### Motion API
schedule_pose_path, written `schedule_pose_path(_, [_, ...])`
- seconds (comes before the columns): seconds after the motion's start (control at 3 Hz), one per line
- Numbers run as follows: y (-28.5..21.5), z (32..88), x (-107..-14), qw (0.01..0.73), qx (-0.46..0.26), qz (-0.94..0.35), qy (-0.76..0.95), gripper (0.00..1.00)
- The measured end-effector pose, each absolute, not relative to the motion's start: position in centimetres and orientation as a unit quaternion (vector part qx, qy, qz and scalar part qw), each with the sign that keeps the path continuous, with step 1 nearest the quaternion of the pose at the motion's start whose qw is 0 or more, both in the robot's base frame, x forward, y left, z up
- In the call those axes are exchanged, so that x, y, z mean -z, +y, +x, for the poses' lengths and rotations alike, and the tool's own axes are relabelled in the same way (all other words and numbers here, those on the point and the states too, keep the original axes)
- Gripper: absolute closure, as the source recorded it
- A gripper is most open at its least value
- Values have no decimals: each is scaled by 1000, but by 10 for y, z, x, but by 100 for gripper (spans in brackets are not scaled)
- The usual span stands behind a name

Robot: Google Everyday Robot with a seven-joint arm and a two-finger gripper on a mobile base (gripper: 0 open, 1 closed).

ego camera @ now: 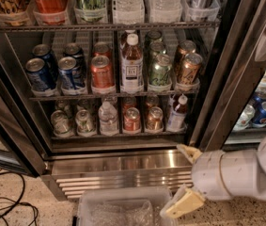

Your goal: Pick 7up can from bottom shelf of fridge

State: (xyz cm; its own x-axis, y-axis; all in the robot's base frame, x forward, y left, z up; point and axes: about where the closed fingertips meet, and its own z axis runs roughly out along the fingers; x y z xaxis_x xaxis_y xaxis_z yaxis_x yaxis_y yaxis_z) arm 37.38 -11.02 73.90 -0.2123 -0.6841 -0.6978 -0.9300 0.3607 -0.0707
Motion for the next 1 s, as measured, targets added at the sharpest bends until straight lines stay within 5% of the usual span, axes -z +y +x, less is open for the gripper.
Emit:
schedule_pose_path(0.67, [-24,352,-647,344,-222,-511,756,0])
schedule_pose_path(1.0, [-28,370,-648,364,-193,-500,762,0])
